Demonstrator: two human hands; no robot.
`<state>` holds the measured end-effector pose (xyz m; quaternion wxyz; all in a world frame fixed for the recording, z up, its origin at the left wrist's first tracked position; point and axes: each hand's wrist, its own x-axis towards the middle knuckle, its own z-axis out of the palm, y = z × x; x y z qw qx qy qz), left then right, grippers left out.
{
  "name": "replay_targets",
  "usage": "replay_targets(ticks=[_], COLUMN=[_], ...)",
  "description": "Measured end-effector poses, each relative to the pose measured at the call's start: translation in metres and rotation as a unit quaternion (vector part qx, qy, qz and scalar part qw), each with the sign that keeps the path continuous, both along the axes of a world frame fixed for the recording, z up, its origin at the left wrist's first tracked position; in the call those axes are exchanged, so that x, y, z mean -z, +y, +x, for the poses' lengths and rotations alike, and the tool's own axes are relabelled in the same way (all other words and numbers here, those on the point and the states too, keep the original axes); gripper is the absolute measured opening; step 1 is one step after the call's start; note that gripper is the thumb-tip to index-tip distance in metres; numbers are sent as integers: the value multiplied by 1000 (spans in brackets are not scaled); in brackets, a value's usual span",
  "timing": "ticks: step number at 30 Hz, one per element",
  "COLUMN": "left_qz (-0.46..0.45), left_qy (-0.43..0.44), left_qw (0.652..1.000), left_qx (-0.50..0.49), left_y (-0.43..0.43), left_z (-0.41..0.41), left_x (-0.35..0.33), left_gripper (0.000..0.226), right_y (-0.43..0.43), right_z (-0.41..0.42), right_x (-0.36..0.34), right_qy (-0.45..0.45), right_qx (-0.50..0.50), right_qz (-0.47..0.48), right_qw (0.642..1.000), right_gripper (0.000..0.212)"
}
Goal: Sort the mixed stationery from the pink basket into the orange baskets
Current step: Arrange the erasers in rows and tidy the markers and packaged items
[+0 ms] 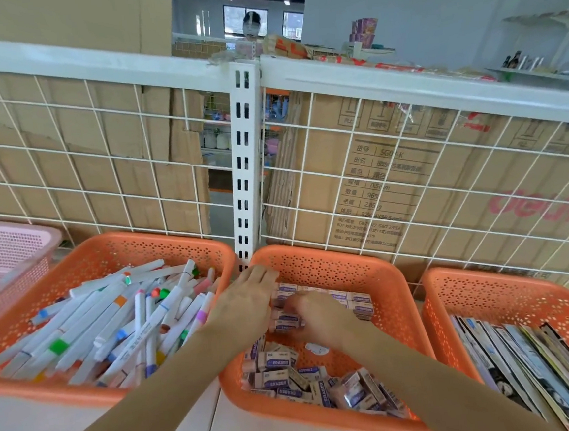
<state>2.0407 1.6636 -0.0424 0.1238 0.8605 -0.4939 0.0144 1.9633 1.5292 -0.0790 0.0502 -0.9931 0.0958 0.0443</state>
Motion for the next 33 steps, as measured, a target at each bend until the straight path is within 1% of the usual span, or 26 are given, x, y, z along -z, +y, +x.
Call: replay_targets(ticks=[2, 5, 16, 18, 19, 21, 22, 23, 25, 27, 30, 33], left_qz=[-2, -7, -34, -37, -38, -43, -45, -45, -46, -50, -54, -77], left_qy=[-3, -1, 31, 28, 29, 33, 33, 32, 28, 32, 31, 33], left_qw=[1000, 1000, 999, 999, 999, 998, 998, 998, 998, 998, 998, 996], left_qx=[3, 5, 14, 16, 17, 19, 21, 23, 26, 26, 29, 37], left_y=[0, 1, 4, 4, 4, 4, 4, 4, 4, 4, 4, 4], left_z=[-1, -1, 1, 1, 2, 3, 3, 3, 4, 4, 5, 5], left_x=[-1, -2, 0, 1, 1, 2, 2, 2, 3, 4, 5, 5], left_gripper=[49, 44, 45, 45, 44, 42, 41, 40, 40, 40, 39, 38], right_y=[1, 2, 6, 7, 9, 11, 12, 15, 18, 20, 20, 19], right_z=[0, 0, 6, 5, 4, 1, -2, -5, -11, -13, -13, -16], right_x=[1, 2, 5, 4, 2, -3, -5, -7, -7, -7, -9, -12], right_qy=[-2, -18, -72, -80, -83, -66, -43, -17, 14, 13, 11, 2], right_qx=[-6, -18, 6, 0, -4, -17, -25, -34, -55, -62, -53, -20], right_qz=[-20, -47, -9, 11, 37, 133, 178, 203, 194, 171, 176, 199], right_qw=[1000, 999, 997, 997, 996, 989, 983, 979, 979, 983, 983, 980], right_gripper=[28, 32, 33, 32, 28, 22, 22, 24, 30, 32, 29, 25])
